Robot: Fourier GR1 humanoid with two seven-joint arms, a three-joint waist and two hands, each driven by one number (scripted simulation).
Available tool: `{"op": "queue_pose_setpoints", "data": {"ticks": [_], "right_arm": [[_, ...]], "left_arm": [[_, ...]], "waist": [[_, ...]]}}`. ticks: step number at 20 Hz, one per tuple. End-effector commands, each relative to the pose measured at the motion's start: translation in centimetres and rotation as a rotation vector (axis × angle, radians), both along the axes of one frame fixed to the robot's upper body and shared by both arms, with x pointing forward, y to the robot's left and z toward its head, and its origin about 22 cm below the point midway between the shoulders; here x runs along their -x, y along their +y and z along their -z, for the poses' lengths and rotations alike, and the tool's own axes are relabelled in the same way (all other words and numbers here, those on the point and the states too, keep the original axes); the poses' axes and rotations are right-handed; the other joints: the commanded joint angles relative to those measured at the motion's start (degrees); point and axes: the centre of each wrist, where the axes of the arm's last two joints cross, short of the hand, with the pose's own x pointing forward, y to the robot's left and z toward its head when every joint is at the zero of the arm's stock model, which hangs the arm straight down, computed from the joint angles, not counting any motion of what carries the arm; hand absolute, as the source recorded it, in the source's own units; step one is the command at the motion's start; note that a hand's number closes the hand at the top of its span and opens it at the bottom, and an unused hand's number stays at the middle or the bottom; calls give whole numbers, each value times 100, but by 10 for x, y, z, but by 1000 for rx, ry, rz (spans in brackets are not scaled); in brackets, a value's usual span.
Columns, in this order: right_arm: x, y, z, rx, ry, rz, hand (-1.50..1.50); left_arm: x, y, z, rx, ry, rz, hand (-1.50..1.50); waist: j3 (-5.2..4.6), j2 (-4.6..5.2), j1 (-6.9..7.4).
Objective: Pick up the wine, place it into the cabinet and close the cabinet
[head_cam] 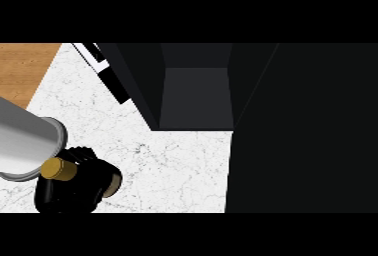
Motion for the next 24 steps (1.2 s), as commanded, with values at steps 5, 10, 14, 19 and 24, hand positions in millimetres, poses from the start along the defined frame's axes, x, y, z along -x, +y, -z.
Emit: {"op": "queue_pose_setpoints", "data": {"ticks": [5,10,14,19,24], "right_arm": [[34,2,-2,-51,-23,-51,-150],[16,-3,-6,-63,-32,-38,-150],[29,0,-22,-31,-8,-63,-150],[27,-6,-16,-26,-28,-36,-150],[23,-2,-8,-39,-37,-45,-150]], "left_arm": [[2,-25,-59,63,-25,103,150],[0,-61,-106,42,-16,148,150],[-11,-80,-115,6,1,149,150],[-9,-133,-129,72,26,231,150],[-17,-170,-158,98,16,266,150]], "waist": [[2,-7,-16],[4,-1,-8],[-3,2,-34],[-1,4,-51],[-1,8,-56]]}}
